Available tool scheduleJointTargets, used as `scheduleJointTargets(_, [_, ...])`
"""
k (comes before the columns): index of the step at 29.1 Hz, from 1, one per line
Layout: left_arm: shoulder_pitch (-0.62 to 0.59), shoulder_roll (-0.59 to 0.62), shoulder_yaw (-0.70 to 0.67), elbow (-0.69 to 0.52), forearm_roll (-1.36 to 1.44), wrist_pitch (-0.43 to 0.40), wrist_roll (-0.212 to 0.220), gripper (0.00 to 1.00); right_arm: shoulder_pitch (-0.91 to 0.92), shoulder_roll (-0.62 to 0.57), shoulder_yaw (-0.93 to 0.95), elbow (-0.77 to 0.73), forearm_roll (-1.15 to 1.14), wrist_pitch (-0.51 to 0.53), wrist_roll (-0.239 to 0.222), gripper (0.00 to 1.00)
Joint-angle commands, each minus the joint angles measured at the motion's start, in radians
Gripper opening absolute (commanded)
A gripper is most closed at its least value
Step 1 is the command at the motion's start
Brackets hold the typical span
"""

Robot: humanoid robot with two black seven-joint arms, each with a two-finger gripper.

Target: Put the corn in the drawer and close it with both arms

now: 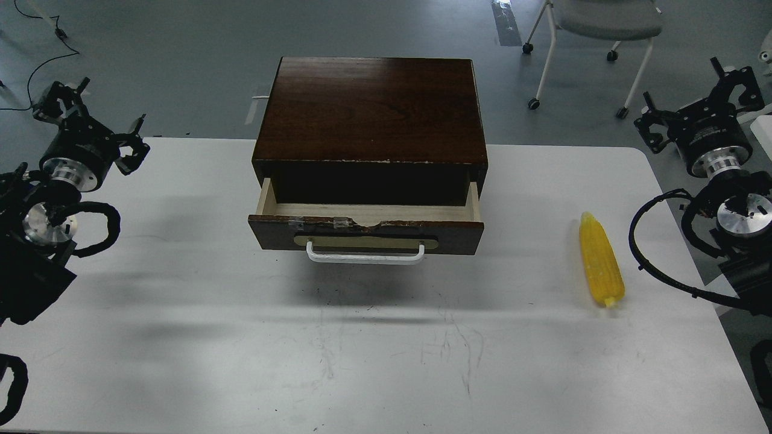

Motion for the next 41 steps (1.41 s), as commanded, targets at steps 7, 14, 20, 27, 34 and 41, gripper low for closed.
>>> scheduleJointTargets(7, [0.007, 0.019, 0.0, 0.001, -0.001, 0.0, -0.017, 0.98, 0.015, -0.031, -0.104, 0.003, -0.006, 0.0, -0.006, 1.0])
scheduleJointTargets(14, [0.005, 0.018, 0.002, 0.009, -0.001, 0.0, -0.016, 0.98, 0.194, -0.233, -0.425, 0.004, -0.058, 0.0, -0.002, 1.0])
scheduleJointTargets(20, [-0.001, 0.042, 0.0, 0.009, -0.001, 0.0, -0.017, 0.98, 0.383, -0.339, -0.744, 0.057, -0.285, 0.0, -0.003, 1.0])
scheduleJointTargets(27, [-0.007, 0.078, 0.002, 0.009, 0.0, 0.0, -0.017, 0.98, 0.576, -0.385, -0.946, 0.156, -0.757, 0.0, -0.012, 1.0])
scheduleJointTargets(34, [-0.002, 0.107, 0.0, 0.009, -0.001, 0.0, -0.017, 0.98, 0.592, -0.448, -0.953, 0.493, -1.172, 0.0, -0.113, 0.98])
scheduleJointTargets(41, [-0.007, 0.125, -0.014, 0.009, -0.001, 0.0, -0.017, 0.98, 0.55, -0.492, -0.999, 0.799, -1.295, 0.0, -0.314, 1.0])
